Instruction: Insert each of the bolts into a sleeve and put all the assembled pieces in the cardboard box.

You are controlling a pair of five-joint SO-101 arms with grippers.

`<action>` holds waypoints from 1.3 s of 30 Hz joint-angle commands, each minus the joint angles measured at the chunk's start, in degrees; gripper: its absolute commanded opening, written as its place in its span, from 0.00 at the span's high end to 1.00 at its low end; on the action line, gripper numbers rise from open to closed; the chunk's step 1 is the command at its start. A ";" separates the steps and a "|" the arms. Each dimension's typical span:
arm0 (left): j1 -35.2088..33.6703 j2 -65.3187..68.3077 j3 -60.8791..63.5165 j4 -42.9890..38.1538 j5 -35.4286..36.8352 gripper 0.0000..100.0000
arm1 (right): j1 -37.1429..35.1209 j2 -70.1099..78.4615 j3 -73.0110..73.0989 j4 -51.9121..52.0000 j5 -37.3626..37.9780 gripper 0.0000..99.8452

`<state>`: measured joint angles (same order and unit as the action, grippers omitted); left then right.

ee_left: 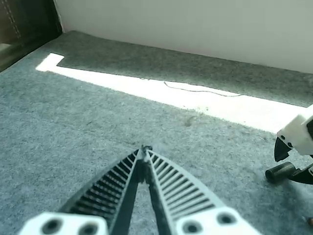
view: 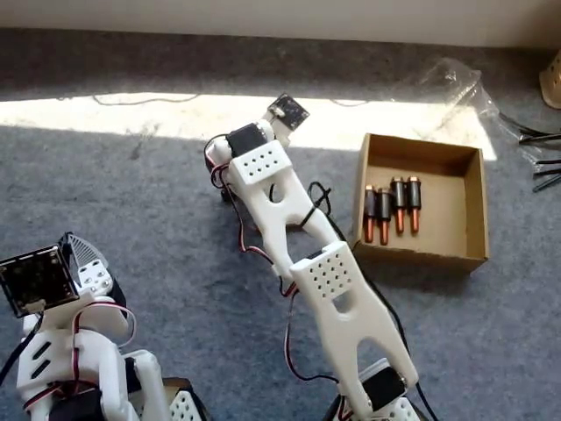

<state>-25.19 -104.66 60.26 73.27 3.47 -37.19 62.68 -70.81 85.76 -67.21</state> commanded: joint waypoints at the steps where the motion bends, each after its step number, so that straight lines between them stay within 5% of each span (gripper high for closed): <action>1: -0.40 0.22 -0.48 -0.18 -0.26 1.00 | -2.15 -0.75 -1.10 0.48 -0.53 0.90; 18: -0.40 0.22 -0.31 -0.18 -0.26 1.00 | -1.10 5.76 -6.29 2.77 -0.44 0.91; 32: -0.40 0.22 3.91 -4.40 -0.26 1.00 | -1.01 5.76 -6.37 14.99 0.18 0.91; 39: -0.40 0.22 3.91 -4.40 -0.26 1.00 | -1.10 5.76 -6.20 15.08 13.89 0.91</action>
<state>-25.19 -104.66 64.57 70.37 3.47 -38.86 68.66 -76.00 99.12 -60.09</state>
